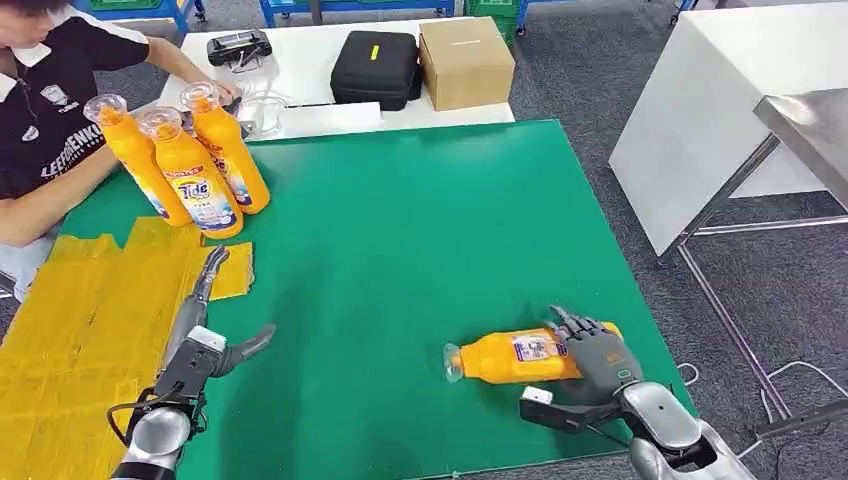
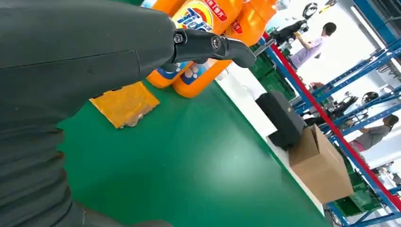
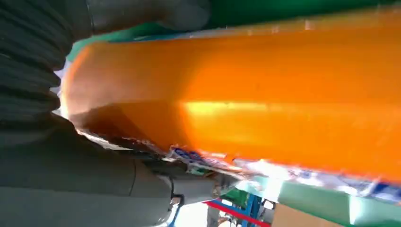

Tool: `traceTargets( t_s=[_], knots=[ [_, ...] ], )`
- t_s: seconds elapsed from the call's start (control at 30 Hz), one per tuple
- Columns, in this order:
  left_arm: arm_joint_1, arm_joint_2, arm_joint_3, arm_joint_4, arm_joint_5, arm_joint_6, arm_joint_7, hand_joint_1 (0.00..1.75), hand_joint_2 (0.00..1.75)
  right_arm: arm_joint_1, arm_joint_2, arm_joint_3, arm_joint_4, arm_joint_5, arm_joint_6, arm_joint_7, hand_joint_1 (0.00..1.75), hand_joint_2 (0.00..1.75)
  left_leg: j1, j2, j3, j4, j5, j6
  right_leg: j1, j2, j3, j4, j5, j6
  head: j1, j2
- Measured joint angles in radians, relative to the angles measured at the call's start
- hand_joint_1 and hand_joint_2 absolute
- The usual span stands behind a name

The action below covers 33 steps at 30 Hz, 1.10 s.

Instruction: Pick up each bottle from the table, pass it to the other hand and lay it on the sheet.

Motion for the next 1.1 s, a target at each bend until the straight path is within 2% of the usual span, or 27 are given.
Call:
traceTargets(
  t_s=[0.47, 0.6, 0.8, 0.97, 1.1],
  knots=[
    [-0.001, -0.002, 0.000, 0.000, 0.000, -0.006, 0.000, 0.00, 1.75, -0.016, 0.024, -0.013, 0.017, -0.039, -0.010, -0.076, 1.75, 1.75, 0.000, 0.000, -0.001, 0.000, 0.000, 0.000, 0.000, 0.000, -0.001, 0.000, 0.000, 0.000, 0.000, 0.000],
    [-0.002, -0.003, 0.000, 0.000, 0.000, -0.011, 0.000, 0.00, 1.75, -0.020, 0.043, -0.012, 0.023, -0.058, -0.053, -0.122, 1.75, 1.75, 0.000, 0.000, -0.001, 0.000, 0.000, 0.000, 0.000, 0.000, -0.001, 0.000, 0.000, 0.000, 0.000, 0.000],
    [-0.016, -0.009, -0.021, 0.000, 0.000, -0.062, -0.007, 0.00, 1.75, -0.056, 0.154, -0.011, 0.030, -0.187, -0.168, -0.247, 1.75, 1.75, 0.001, 0.000, -0.001, 0.000, 0.000, 0.000, 0.001, 0.000, -0.002, 0.000, 0.000, 0.000, 0.000, 0.000],
    [-0.029, -0.015, -0.089, 0.000, 0.018, -0.116, 0.003, 0.00, 1.75, -0.104, 0.316, -0.072, 0.052, -0.509, -0.233, -0.324, 1.75, 1.75, 0.002, 0.000, -0.002, 0.000, 0.001, 0.000, 0.001, 0.000, -0.002, 0.001, 0.000, 0.000, 0.000, 0.000],
    [-0.051, -0.023, -0.165, -0.001, 0.067, -0.155, 0.011, 0.00, 1.75, -0.152, 0.426, -0.111, 0.104, -0.667, -0.228, -0.350, 1.75, 1.75, 0.002, 0.000, -0.002, 0.000, 0.001, 0.000, 0.001, 0.000, -0.002, 0.001, 0.000, 0.000, 0.000, 0.000]
  ],
)
